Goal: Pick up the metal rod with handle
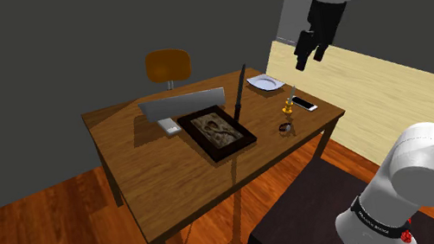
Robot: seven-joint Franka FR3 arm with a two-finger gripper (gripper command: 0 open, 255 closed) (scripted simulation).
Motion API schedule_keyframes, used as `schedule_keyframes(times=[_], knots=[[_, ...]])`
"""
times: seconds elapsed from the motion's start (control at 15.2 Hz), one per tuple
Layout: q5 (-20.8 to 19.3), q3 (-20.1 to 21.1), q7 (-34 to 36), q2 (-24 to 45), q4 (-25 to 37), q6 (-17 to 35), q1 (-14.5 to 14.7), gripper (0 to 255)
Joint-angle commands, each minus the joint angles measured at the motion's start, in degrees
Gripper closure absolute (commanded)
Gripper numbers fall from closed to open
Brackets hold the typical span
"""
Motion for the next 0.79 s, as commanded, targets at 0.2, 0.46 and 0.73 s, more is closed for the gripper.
schedule_keyframes(times=[0.2, 0.46, 0.73], knots=[[-0.8, 0.3, 2.2, 2.2, -3.5, 7.3, -0.8, 0], [-2.1, 0.8, 5.3, 6.5, -6.9, 16.9, -2.0, 0], [-3.8, 1.2, 8.8, 12.3, -8.8, 26.4, -3.4, 0]])
